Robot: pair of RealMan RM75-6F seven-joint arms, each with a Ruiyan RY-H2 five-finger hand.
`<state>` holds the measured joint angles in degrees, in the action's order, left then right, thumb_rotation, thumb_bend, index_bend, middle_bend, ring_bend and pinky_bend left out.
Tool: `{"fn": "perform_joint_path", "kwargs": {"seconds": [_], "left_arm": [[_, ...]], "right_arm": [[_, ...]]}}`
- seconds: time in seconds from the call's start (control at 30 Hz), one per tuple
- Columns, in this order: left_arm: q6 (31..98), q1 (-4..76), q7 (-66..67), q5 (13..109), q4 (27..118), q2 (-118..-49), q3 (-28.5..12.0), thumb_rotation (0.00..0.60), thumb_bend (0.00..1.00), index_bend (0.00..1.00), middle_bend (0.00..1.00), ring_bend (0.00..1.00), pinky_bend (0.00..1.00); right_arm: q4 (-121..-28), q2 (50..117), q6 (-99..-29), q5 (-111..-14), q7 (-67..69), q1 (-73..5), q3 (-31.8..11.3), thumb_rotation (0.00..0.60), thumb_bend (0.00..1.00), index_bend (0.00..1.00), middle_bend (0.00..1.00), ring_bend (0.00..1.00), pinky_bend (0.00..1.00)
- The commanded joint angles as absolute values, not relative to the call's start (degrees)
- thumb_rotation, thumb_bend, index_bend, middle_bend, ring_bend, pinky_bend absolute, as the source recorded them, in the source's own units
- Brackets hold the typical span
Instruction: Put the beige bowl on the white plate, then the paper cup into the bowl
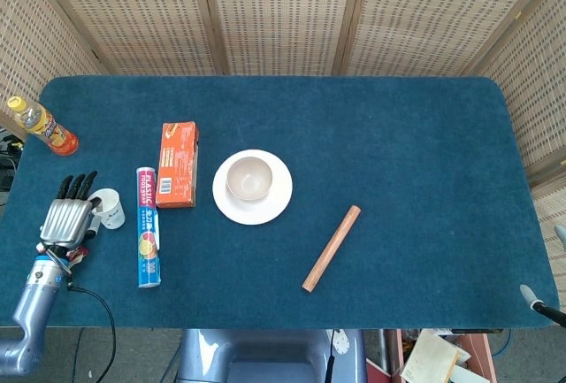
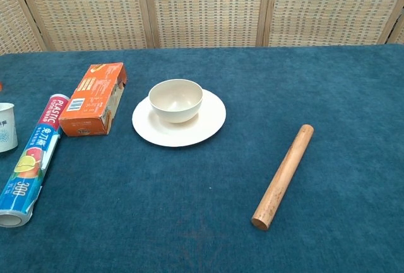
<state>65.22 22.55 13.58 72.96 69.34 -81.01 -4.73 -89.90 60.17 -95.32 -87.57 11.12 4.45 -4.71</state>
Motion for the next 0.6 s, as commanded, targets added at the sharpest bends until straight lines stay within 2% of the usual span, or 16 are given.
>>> {"fn": "perform_joint_path", "kwargs": {"seconds": [0.03,0.43,0.6], "left_arm": [[65.91,22.77,13.58,73.43,70.87,-79.89,-5.30,0.600,0.50,0.60,0.00,0.00,0.00],[68.89,26.08,20.04,74.44,84.46,-73.25,-9.97,0.600,0.50,0.60,0.00,0.00,0.00],[69.07,29.33,25.43,74.47,90.82,-72.90,-12.68,0.600,0.50,0.60,0.00,0.00,0.00]], "right_arm": [[-89.93,60.15,-95.30,-87.58,11.12,4.44,-4.71,0.600,0.17,0.00,0.00,0.00,0.00],[-89.62,60.03,-95.35,-87.23,12.45,4.51,-4.93,0.600,0.17,0.00,0.00,0.00,0.00],[-89.32,59.88,-95.23,-86.83,13.66,4.53,-5.12,0.600,0.17,0.00,0.00,0.00,0.00]]}}
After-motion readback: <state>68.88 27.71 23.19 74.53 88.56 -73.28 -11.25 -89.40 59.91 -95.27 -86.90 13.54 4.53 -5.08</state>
